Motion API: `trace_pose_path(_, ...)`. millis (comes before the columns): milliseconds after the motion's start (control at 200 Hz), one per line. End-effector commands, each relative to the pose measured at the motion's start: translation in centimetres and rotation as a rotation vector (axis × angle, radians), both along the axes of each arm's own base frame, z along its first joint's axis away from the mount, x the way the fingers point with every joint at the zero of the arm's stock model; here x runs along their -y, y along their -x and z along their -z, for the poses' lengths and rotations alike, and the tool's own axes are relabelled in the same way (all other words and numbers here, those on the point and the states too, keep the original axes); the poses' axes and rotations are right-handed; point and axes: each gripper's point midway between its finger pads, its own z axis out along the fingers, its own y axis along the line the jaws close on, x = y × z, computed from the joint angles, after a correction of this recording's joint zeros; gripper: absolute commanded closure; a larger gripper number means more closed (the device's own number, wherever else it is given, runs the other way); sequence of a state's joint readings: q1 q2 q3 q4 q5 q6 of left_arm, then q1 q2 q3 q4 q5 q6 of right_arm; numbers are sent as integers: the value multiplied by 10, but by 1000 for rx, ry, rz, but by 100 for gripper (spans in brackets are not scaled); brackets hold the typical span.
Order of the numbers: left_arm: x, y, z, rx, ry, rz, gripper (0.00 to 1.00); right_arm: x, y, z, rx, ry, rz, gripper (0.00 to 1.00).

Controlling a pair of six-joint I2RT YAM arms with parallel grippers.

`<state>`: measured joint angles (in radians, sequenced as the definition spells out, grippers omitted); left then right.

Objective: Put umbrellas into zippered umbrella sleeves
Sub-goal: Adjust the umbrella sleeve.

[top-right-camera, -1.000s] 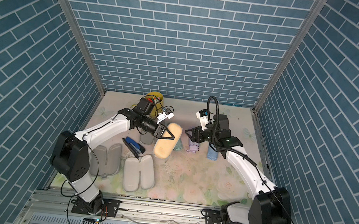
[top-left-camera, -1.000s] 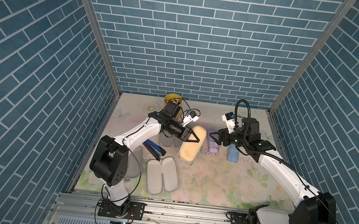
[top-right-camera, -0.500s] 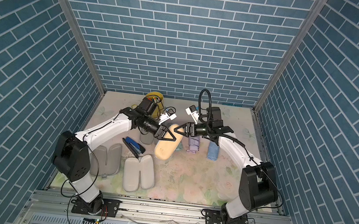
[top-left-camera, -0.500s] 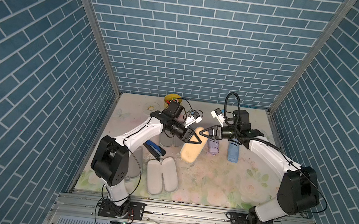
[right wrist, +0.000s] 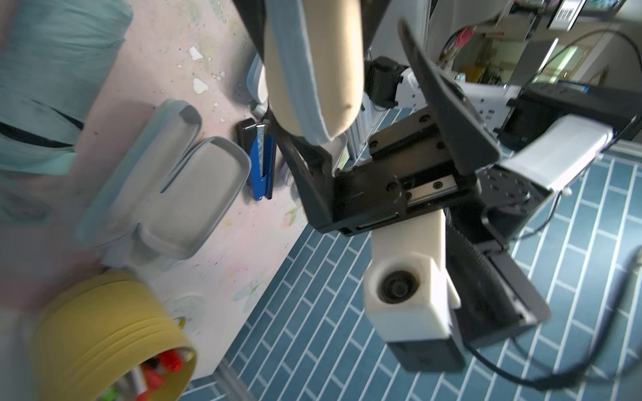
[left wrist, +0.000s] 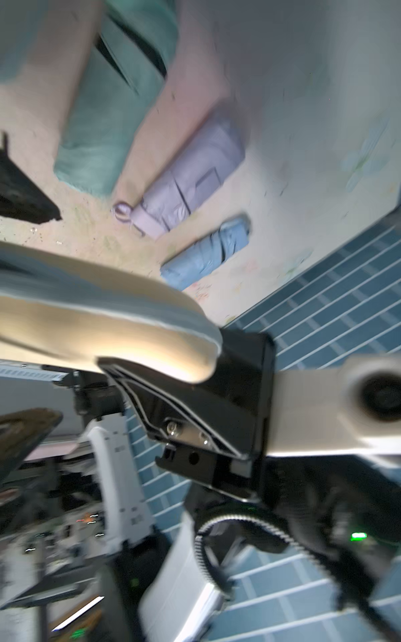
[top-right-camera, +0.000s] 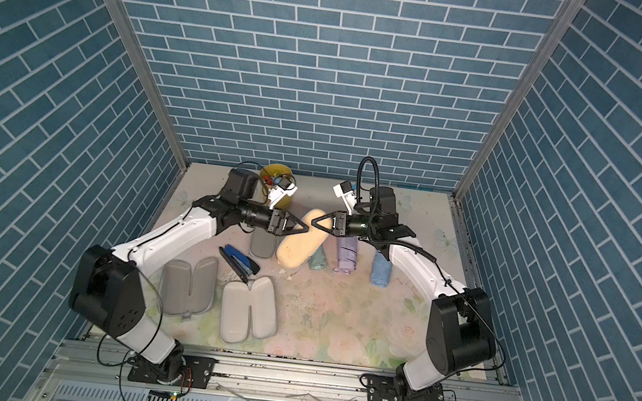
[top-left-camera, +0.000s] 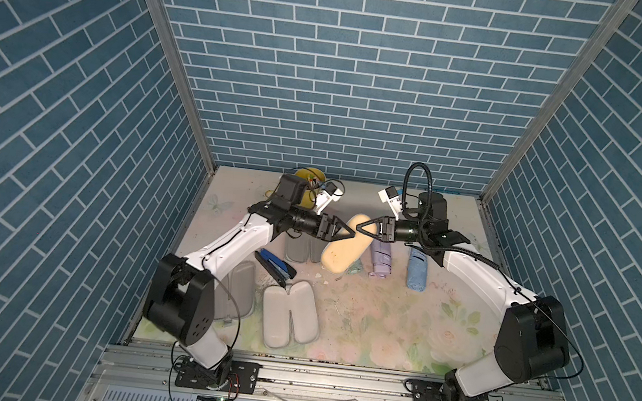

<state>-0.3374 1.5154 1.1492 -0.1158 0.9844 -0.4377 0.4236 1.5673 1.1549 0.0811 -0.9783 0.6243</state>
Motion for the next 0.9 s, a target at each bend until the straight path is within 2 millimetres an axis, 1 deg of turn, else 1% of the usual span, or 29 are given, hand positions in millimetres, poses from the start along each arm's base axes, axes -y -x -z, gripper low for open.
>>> trace_pose_path(0, -38, -35, -28, -34, 189, -367, 1, 10, -37, -31, 14, -93, 230, 94)
trace_pose_path(30, -42, -31, -21, -57, 195, -420, 1, 15, -44, -30, -1, -97, 293, 94)
trace_pose_path(70, -44, -23, -6, -95, 191, -486, 1, 23, -53, -29, -20, -109, 381, 94)
trace_pose_path(95, -43, -19, 3, -113, 187, -512, 1, 26, -56, -30, -30, -132, 416, 94)
trace_pose_path(140, -34, -11, 15, -144, 188, -529, 1, 29, -59, -33, -53, -178, 465, 94)
trace_pose_path(180, -28, -7, 23, -171, 201, -540, 1, 31, -62, -36, -72, -212, 498, 94)
trace_pose_path(215, -23, -6, 27, -191, 221, -543, 1, 32, -62, -36, -88, -233, 517, 95)
trace_pose_path(245, -20, -8, 25, -203, 253, -548, 1, 32, -62, -37, -102, -250, 527, 95)
trace_pose_path(255, -20, -7, 32, -220, 249, -552, 1, 32, -61, -37, -106, -257, 529, 95)
trace_pose_path(275, -18, -7, 36, -232, 256, -554, 1, 31, -61, -38, -113, -269, 531, 95)
trace_pose_path(305, -15, -9, 39, -239, 267, -553, 1, 29, -59, -41, -119, -289, 530, 95)
trace_pose_path(390, -2, -14, 36, -248, 310, -528, 1, 22, -52, -47, -147, -332, 505, 95)
trace_pose_path(425, 1, -17, 34, -249, 329, -525, 1, 18, -49, -50, -155, -346, 493, 95)
trace_pose_path(490, 7, -19, 37, -257, 351, -515, 1, 10, -40, -52, -169, -362, 467, 95)
trace_pose_path(495, 8, -21, 31, -248, 361, -512, 1, 10, -39, -52, -170, -363, 466, 95)
trace_pose_path(505, 10, -24, 27, -245, 372, -509, 1, 9, -38, -53, -171, -365, 461, 95)
trace_pose_path(570, 15, -30, 20, -247, 426, -498, 4, 2, -30, -51, -190, -368, 448, 95)
trace_pose_path(695, 21, -37, 7, -248, 500, -473, 14, -4, -21, -43, -215, -369, 442, 94)
trace_pose_path(755, 23, -40, 3, -246, 516, -470, 23, -5, -19, -41, -229, -379, 444, 94)
trace_pose_path(795, 25, -41, 1, -243, 518, -462, 30, -6, -18, -40, -234, -387, 445, 92)
trace_pose_path(850, 27, -41, -2, -244, 526, -445, 45, -4, -17, -40, -236, -388, 448, 84)
trace_pose_path(895, 26, -42, -2, -251, 530, -438, 56, -2, -16, -36, -241, -373, 440, 70)
